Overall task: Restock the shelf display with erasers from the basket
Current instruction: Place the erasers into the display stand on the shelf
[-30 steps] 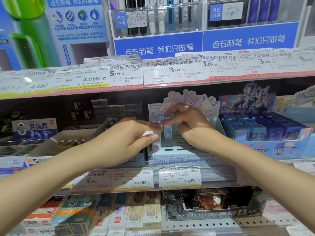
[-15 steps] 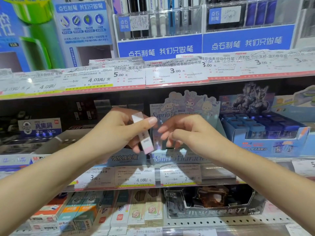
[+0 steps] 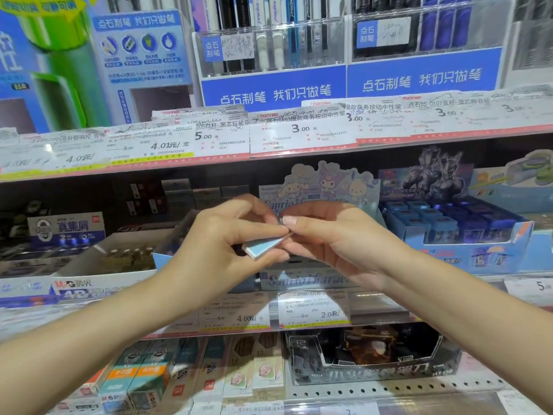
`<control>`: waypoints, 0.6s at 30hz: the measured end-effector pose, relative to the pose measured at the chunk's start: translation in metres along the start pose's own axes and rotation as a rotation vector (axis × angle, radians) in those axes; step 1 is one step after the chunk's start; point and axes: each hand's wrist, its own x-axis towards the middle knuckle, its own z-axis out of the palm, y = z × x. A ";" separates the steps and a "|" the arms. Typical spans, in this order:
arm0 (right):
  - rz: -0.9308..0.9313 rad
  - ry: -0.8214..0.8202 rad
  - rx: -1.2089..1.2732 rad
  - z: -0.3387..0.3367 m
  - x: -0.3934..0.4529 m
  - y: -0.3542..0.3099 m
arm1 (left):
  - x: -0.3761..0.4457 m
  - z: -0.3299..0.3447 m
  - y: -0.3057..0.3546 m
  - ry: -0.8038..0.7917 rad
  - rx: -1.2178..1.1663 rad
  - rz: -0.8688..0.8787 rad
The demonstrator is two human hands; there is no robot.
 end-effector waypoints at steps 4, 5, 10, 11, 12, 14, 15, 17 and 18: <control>-0.125 0.093 -0.115 -0.007 0.004 -0.005 | -0.001 -0.004 0.001 -0.035 -0.010 0.018; -0.185 0.140 -0.173 -0.011 0.008 -0.006 | -0.001 -0.005 0.002 -0.031 0.022 0.012; -0.401 0.280 -0.505 -0.027 0.025 -0.012 | -0.004 -0.006 -0.008 -0.171 0.238 -0.046; -0.426 0.269 -0.534 -0.028 0.027 -0.012 | -0.005 -0.005 -0.010 -0.216 0.250 -0.079; -0.448 0.256 -0.563 -0.028 0.029 -0.011 | -0.006 -0.004 -0.010 -0.250 0.253 -0.093; -0.476 0.233 -0.626 -0.028 0.032 -0.008 | -0.008 -0.002 -0.010 -0.287 0.241 -0.073; -0.484 0.215 -0.651 -0.027 0.034 -0.006 | -0.008 -0.002 -0.009 -0.291 0.232 -0.064; -0.489 0.184 -0.687 -0.026 0.036 -0.002 | -0.008 -0.003 -0.008 -0.292 0.223 -0.077; -0.488 0.173 -0.698 -0.026 0.037 -0.001 | -0.007 -0.004 -0.009 -0.297 0.222 -0.086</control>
